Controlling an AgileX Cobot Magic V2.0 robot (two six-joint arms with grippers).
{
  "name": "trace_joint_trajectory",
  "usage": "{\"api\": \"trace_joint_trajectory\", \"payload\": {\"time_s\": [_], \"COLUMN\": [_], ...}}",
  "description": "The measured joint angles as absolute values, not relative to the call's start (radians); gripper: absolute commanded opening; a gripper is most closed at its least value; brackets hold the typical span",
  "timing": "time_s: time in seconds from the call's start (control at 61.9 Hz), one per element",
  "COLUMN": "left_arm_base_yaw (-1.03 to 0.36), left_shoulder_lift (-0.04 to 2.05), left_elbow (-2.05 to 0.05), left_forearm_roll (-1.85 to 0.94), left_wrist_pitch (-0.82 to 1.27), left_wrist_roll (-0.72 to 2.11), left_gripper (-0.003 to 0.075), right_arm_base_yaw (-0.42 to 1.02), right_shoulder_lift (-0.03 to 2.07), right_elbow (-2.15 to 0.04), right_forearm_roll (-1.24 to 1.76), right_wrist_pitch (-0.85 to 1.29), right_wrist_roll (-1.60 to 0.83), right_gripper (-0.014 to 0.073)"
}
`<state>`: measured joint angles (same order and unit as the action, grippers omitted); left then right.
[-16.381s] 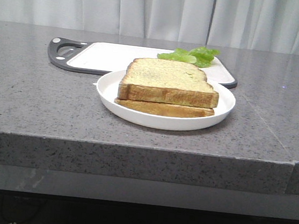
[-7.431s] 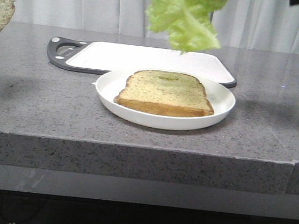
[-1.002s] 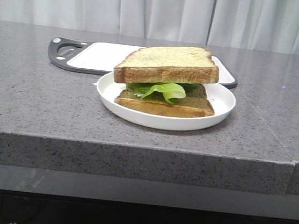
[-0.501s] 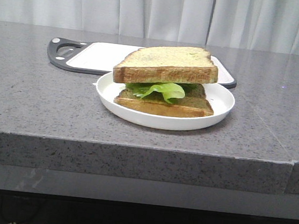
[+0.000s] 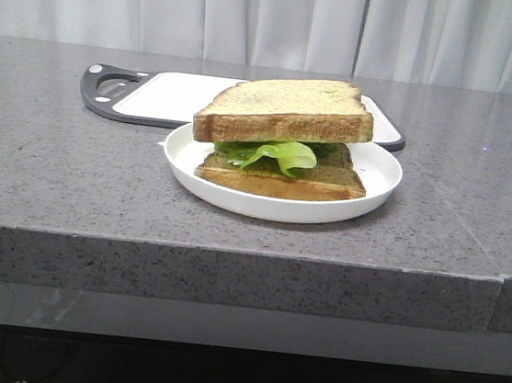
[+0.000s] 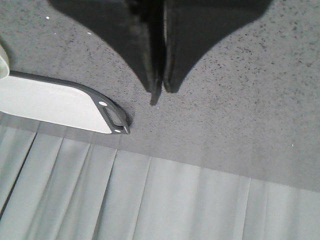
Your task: Left arm grabs bread, right arm adds lettuce
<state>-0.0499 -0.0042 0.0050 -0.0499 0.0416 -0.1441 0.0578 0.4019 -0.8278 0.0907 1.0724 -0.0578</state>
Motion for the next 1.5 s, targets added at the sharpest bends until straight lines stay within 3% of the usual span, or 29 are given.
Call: {"api": "trace_joint_trajectory", "payload": {"time_s": [0.291, 1.228, 1.502], "left_arm_base_yaw": [-0.050, -0.050, -0.050], "left_shoulder_lift": [-0.004, -0.004, -0.004], "left_elbow": [0.005, 0.005, 0.005], "left_forearm_roll": [-0.054, -0.062, -0.062], "left_wrist_pitch": [0.018, 0.018, 0.018], "left_wrist_roll": [0.009, 0.026, 0.026], "left_gripper": [-0.0020, -0.0020, -0.0020], "right_arm_base_yaw": [0.058, 0.058, 0.058], "right_shoulder_lift": [0.402, 0.402, 0.332], "right_elbow": [-0.828, -0.828, -0.555], "right_forearm_roll": [0.091, 0.091, 0.091], "right_wrist_pitch": [1.072, 1.072, 0.678], "right_wrist_roll": [-0.058, -0.058, -0.058], "right_gripper": [-0.0118, -0.0118, -0.0118]}}
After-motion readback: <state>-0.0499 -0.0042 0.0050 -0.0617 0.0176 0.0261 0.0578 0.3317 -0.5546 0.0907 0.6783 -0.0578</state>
